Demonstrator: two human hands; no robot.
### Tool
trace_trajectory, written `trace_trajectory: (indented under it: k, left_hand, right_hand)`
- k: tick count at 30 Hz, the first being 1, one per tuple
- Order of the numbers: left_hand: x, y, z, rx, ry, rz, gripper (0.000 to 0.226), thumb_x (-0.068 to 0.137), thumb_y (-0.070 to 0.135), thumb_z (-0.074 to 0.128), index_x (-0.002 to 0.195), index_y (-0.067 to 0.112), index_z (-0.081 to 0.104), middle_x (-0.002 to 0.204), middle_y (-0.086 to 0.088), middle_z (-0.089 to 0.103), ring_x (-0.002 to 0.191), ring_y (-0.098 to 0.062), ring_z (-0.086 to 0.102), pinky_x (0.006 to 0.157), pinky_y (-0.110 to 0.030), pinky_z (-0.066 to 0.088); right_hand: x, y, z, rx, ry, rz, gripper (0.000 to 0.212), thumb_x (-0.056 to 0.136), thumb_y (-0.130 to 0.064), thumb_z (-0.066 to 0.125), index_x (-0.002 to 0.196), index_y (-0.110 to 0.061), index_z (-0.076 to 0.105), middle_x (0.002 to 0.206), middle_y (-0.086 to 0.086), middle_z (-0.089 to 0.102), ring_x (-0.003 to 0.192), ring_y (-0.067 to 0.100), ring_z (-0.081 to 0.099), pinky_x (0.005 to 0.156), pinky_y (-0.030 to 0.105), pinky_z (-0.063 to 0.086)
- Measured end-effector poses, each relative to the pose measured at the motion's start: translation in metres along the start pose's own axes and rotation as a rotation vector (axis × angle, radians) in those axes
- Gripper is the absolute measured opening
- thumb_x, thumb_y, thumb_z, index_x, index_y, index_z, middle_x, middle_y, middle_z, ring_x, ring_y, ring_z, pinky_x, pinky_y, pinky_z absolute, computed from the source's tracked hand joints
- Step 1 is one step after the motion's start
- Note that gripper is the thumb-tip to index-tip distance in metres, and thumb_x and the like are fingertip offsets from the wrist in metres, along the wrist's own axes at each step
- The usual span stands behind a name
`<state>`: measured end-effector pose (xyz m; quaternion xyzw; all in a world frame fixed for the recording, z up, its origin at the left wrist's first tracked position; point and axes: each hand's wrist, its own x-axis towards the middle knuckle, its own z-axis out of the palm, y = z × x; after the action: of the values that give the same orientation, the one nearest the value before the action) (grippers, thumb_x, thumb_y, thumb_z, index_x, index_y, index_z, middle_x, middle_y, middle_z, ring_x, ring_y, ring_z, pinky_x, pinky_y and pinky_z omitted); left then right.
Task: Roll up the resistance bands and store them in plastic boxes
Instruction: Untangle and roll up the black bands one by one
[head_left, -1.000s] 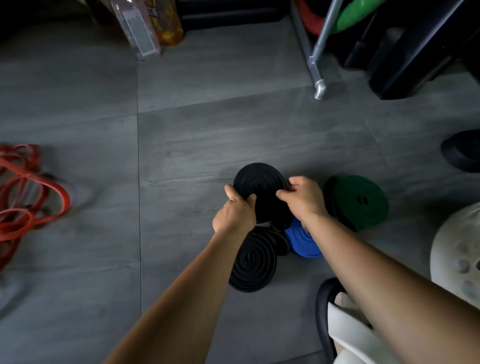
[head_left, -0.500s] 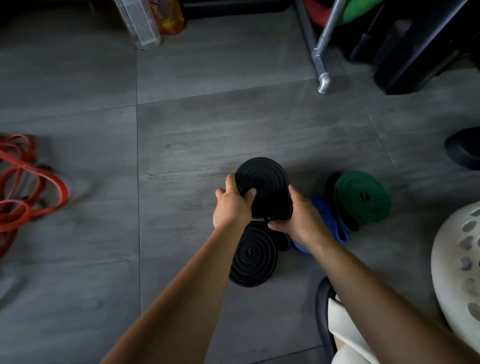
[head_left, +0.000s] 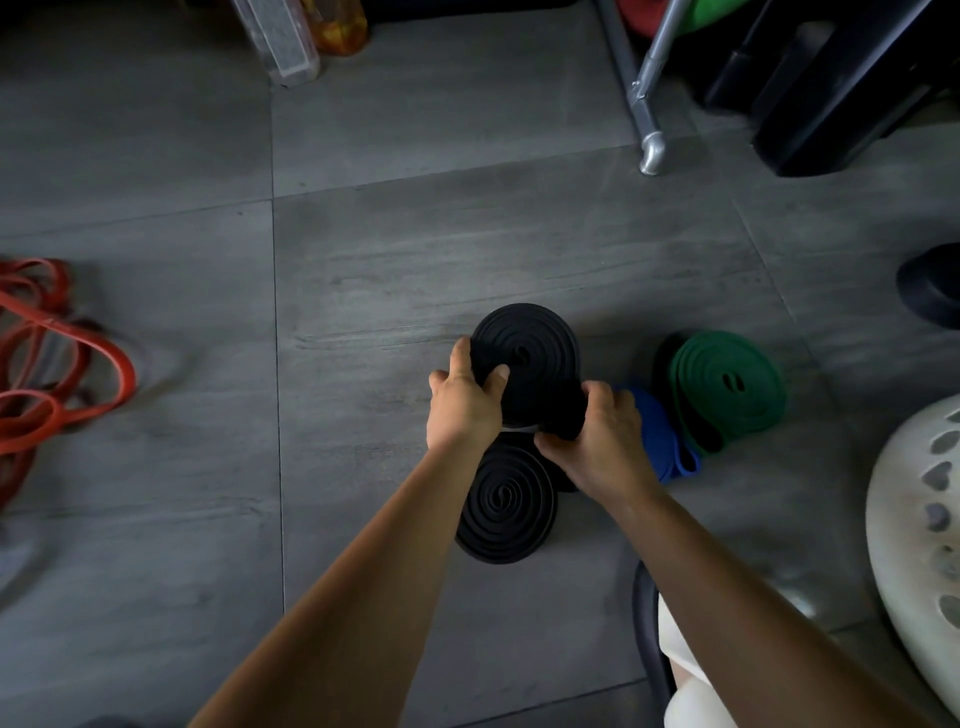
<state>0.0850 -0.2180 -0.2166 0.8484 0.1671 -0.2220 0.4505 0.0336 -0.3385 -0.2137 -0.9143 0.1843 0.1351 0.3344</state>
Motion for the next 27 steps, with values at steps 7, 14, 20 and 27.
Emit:
trace_trajectory:
  k: [7, 14, 20, 27]
  left_hand:
    - [0.0, 0.006, -0.001, -0.028, 0.076, -0.002, 0.051, 0.09, 0.028, 0.058, 0.136, 0.015, 0.038, 0.128, -0.012, 0.035, 0.116, -0.029, 0.045, 0.087, -0.034, 0.041]
    - [0.001, 0.01, 0.0, -0.006, 0.048, -0.023, 0.05, 0.091, 0.024, 0.057, 0.134, 0.013, 0.036, 0.129, -0.014, 0.032, 0.118, -0.034, 0.044, 0.094, -0.039, 0.041]
    - [-0.001, 0.009, 0.0, -0.024, 0.058, -0.009, 0.056, 0.091, 0.024, 0.056, 0.14, 0.024, 0.029, 0.129, -0.012, 0.03, 0.117, -0.032, 0.044, 0.089, -0.037, 0.041]
    - [0.0, 0.002, -0.003, -0.036, 0.051, -0.035, 0.063, 0.089, 0.033, 0.058, 0.142, 0.028, 0.025, 0.134, -0.012, 0.026, 0.12, -0.032, 0.043, 0.095, -0.04, 0.042]
  right_hand:
    - [0.001, -0.007, 0.003, 0.063, 0.039, -0.029, 0.037, 0.088, -0.017, 0.06, 0.117, 0.0, 0.046, 0.121, 0.016, 0.044, 0.094, 0.027, 0.054, 0.067, 0.021, 0.034]
    - [0.001, -0.003, 0.004, 0.087, 0.049, -0.031, 0.035, 0.086, -0.014, 0.059, 0.117, -0.001, 0.048, 0.12, 0.016, 0.045, 0.08, 0.02, 0.048, 0.068, 0.024, 0.034]
    - [0.004, 0.001, 0.005, 0.154, 0.02, 0.028, 0.055, 0.077, -0.018, 0.071, 0.119, 0.001, 0.041, 0.123, 0.019, 0.042, 0.105, 0.027, 0.044, 0.072, 0.027, 0.037]
    - [0.005, 0.009, -0.001, 0.158, -0.02, 0.057, 0.068, 0.075, -0.029, 0.075, 0.127, 0.0, 0.043, 0.128, 0.021, 0.038, 0.113, 0.032, 0.042, 0.082, 0.028, 0.039]
